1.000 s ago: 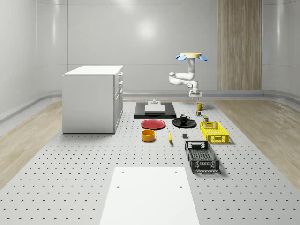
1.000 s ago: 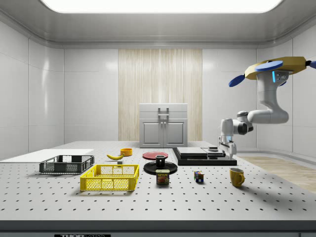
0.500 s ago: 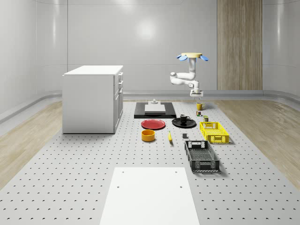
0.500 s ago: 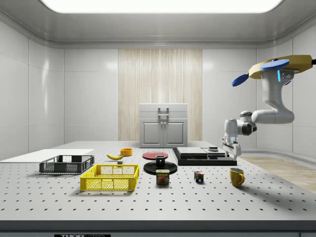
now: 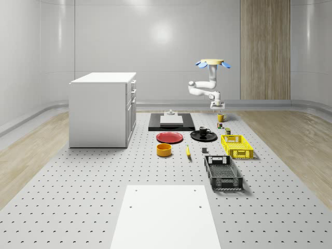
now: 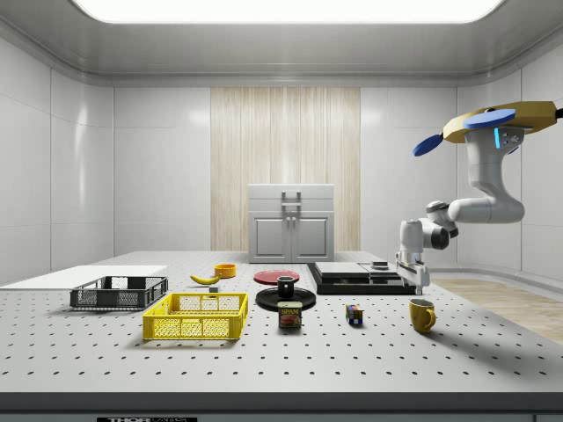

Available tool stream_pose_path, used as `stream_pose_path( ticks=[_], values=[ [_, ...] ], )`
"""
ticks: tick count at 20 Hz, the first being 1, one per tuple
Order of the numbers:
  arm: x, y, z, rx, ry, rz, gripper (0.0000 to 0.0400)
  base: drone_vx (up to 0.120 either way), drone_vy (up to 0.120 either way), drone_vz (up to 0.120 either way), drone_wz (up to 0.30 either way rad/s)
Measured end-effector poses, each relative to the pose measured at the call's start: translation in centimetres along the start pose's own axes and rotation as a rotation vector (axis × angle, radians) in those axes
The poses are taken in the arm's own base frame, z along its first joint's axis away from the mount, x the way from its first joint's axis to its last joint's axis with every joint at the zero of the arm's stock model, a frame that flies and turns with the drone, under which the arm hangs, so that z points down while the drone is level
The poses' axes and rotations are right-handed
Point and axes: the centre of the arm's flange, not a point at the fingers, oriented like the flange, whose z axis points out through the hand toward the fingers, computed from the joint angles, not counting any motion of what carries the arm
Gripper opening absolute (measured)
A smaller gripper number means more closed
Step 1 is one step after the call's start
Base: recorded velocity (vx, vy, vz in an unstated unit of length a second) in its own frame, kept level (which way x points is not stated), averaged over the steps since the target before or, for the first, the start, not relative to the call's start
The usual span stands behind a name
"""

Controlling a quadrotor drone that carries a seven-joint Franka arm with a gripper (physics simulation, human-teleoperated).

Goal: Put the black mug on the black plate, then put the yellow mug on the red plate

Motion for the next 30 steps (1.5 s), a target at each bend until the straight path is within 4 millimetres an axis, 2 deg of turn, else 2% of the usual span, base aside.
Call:
stream_pose_path(
  ticks=[12, 23, 30],
  values=[
    [0.0, 0.0, 0.3, 0.000, 0.000, 0.000, 0.0400, 0.000, 0.000, 0.000, 0.000],
    [-0.1, 0.1, 3.0, 0.000, 0.000, 0.000, 0.0400, 0.000, 0.000, 0.000, 0.000],
    [-0.5, 0.5, 3.9, 0.000, 0.000, 0.000, 0.0400, 0.000, 0.000, 0.000, 0.000]
  ],
)
